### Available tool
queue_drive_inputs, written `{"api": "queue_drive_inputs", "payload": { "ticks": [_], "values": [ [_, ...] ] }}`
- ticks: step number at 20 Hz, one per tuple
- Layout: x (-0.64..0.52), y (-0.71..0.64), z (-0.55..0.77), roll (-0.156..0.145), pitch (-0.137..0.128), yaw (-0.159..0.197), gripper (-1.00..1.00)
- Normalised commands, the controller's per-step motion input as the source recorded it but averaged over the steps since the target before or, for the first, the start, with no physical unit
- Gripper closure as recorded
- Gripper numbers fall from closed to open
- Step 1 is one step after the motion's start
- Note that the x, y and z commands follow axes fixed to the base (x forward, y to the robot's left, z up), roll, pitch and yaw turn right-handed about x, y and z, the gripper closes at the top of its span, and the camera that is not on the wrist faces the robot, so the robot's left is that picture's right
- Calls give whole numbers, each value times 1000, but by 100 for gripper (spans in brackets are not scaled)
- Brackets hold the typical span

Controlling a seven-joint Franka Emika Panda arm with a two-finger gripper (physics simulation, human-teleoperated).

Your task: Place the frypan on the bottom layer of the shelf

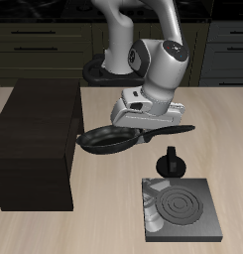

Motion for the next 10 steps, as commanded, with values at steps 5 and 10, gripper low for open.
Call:
{"api": "queue_drive_inputs", "payload": {
  "ticks": [5, 10],
  "values": [
    [75, -145, -65, -31, 2, -2, 100],
    [66, -290, -34, -38, -7, -14, 100]
  ]
}}
